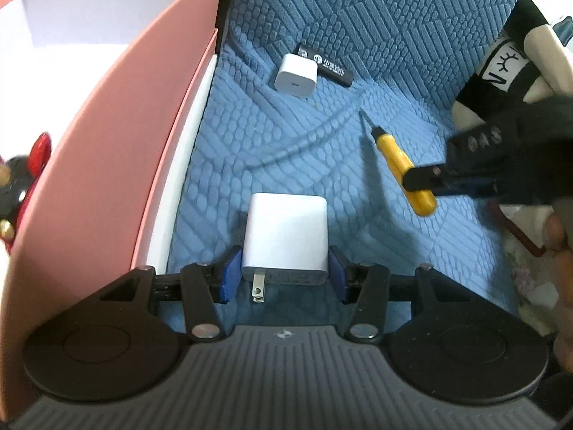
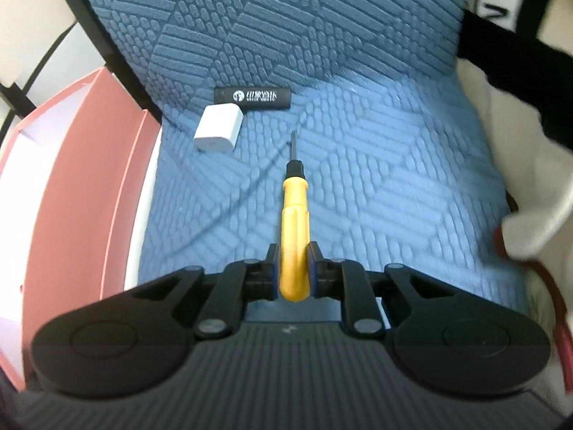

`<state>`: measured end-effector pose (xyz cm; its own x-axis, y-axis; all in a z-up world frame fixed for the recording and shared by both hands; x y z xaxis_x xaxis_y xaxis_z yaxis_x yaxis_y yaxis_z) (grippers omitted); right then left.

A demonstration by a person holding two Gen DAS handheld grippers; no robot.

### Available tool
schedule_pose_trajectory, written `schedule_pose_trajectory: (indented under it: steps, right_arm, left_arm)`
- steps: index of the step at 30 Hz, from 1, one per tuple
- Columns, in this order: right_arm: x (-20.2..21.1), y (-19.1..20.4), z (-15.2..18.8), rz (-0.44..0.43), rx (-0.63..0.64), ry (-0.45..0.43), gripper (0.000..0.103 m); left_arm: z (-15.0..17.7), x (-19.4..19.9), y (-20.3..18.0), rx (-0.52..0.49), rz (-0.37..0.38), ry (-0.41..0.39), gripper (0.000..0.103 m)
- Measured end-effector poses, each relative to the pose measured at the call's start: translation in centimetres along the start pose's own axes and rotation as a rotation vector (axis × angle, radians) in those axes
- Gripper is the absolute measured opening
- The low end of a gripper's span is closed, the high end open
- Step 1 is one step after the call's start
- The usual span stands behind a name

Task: Organize rigid objects
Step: 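Lift the charger with the left tool while the right tool raises the screwdriver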

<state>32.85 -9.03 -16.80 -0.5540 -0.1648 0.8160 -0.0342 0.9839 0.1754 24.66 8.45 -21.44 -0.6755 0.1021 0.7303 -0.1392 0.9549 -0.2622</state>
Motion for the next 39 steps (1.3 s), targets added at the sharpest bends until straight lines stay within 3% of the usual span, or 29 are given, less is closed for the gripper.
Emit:
schedule_pose_trajectory:
  steps: [4,11,20,23,29,39]
  right_arm:
    - [1.9,0.9,1.3,0.039,0.019,-0.024,0.019]
    - [5.3,2.2,4.6,0.033,-0.029,0.010,0.019]
    - [6.6,1.1,8.4,0.049,-0.028,0.033,0.020]
    - [6.1,-0.3,9.5,0.023,-0.098,0.033,0.023]
    - [5.8,-1.3,9.5,-0.005,-0.156,-0.017,0.037]
    - [4.1,-0.4,7.8,-0.072,-0.054,-0.072,0.037]
  left_arm:
    - [0.9,1.0,0.0,-0.016,0.017,0.013,0.056]
    - [2.6,3.3,-0.2,-0.027,0.040,0.033,0.056]
    - [3.8,4.4,-0.9,-0.065,0.046,0.075,0.057]
    - [3.9,4.3,-1.3,-0.088,0.053,0.078,0.063]
    - [3.9,4.6,-1.6,-0.125,0.056,0.042,0.064]
    - [4.0,4.4,-1.6,-0.128,0.065,0.023,0.064]
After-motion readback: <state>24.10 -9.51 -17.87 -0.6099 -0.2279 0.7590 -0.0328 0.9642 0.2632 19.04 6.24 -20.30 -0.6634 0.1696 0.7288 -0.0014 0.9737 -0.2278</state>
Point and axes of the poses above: each gripper's, at about its wrist camera, not at the fingertips, and x roughly against the way its jaws point, y to its left, z to its underside, the point moved 2 cm from there along -x, roughly the way its jaws point, and after that the axes turned 11 degrees about -y, right-handed, at the moved point
